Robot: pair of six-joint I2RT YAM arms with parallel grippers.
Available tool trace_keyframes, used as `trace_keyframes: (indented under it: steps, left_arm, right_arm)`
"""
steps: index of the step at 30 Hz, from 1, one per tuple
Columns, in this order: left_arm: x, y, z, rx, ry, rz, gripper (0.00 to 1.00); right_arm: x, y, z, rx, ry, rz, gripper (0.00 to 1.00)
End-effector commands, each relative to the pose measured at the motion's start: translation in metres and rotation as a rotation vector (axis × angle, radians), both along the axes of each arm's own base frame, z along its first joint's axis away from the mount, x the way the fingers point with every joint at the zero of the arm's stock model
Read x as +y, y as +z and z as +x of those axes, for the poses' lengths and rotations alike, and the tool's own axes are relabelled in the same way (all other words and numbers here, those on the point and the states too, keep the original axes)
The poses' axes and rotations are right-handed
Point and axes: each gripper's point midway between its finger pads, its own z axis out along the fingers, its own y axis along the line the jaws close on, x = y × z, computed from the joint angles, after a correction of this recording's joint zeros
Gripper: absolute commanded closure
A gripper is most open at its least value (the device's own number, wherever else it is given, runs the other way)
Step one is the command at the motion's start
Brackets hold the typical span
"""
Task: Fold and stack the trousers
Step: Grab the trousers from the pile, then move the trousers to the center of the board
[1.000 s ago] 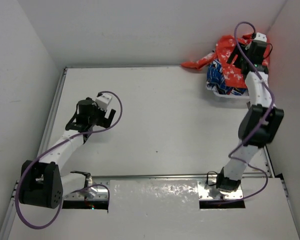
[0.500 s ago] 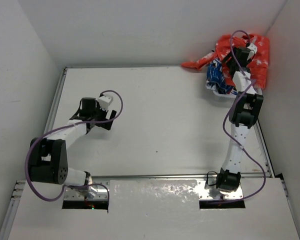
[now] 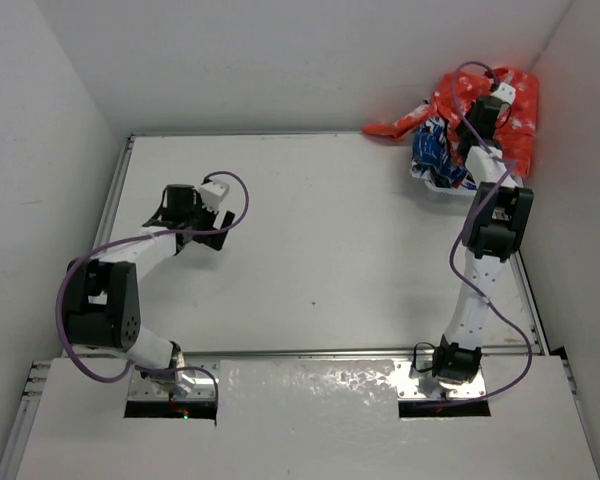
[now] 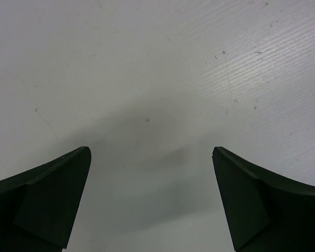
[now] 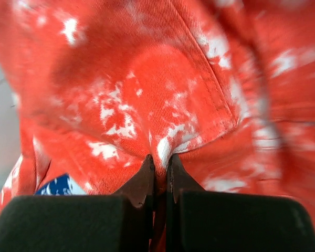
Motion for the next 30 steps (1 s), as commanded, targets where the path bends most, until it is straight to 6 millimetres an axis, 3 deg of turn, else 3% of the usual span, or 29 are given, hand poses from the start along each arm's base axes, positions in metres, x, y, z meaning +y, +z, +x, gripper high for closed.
trace_keyframes:
  steps: [1,4,5,6,8,9,11,12,15,20,22,23,25,26,27,28,30]
  left_arm:
    - [0.0,0.02,0.012,-0.076,-0.017,-0.001,0.01]
    - [-0.001,0.023,0.007,-0.085,-0.02,-0.007,0.01]
    - [-0.001,0.024,0.006,-0.087,-0.019,-0.009,0.01]
    - [-0.002,0.025,0.004,-0.092,-0.024,-0.012,0.01]
    - [-0.004,0.026,0.001,-0.094,-0.03,-0.021,0.01]
    - [-0.004,0.027,-0.002,-0.095,-0.032,-0.022,0.01]
    - [-0.005,0.027,-0.005,-0.096,-0.034,-0.029,0.01]
    - [-0.006,0.029,-0.007,-0.103,-0.037,-0.036,0.01]
    - [-0.009,0.033,-0.011,-0.115,-0.046,-0.051,0.01]
    - [-0.011,0.037,-0.018,-0.128,-0.051,-0.066,0.01]
    - [-0.011,0.038,-0.021,-0.139,-0.052,-0.071,0.01]
    - [-0.012,0.039,-0.022,-0.142,-0.05,-0.078,0.01]
    - [-0.012,0.042,-0.024,-0.161,-0.048,-0.084,0.01]
    - [-0.013,0.043,-0.026,-0.165,-0.045,-0.09,0.01]
    - [-0.013,0.045,-0.026,-0.176,-0.043,-0.094,0.01]
    - [-0.014,0.046,-0.026,-0.183,-0.04,-0.102,0.01]
    - [-0.014,0.049,-0.028,-0.199,-0.032,-0.111,0.01]
  right_arm:
    - [-0.01,0.139,-0.017,-0.2,-0.035,-0.185,1.0]
    - [-0.012,0.183,-0.037,-0.24,-0.051,-0.256,1.0]
    - [-0.011,0.186,-0.042,-0.239,-0.049,-0.265,1.0]
    - [-0.008,0.214,-0.053,-0.282,-0.051,-0.288,1.0]
    - [-0.001,0.23,-0.064,-0.326,-0.031,-0.298,1.0]
    - [0.004,0.259,-0.077,-0.382,-0.023,-0.309,1.0]
    - [0.013,0.281,-0.089,-0.44,0.002,-0.315,1.0]
    - [0.021,0.308,-0.102,-0.496,0.021,-0.323,1.0]
    - [0.029,0.347,-0.126,-0.59,0.023,-0.352,1.0]
    - [0.055,0.455,-0.19,-0.807,0.062,-0.468,1.0]
    - [0.071,0.486,-0.208,-0.877,0.124,-0.513,1.0]
    - [0.079,0.515,-0.229,-0.944,0.132,-0.536,1.0]
    - [0.092,0.545,-0.252,-1.025,0.161,-0.553,1.0]
    - [0.101,0.574,-0.279,-1.097,0.167,-0.582,1.0]
    - [0.108,0.589,-0.293,-1.143,0.185,-0.585,1.0]
    - [0.121,0.614,-0.32,-1.224,0.216,-0.619,1.0]
    - [0.139,0.642,-0.361,-1.335,0.252,-0.632,1.0]
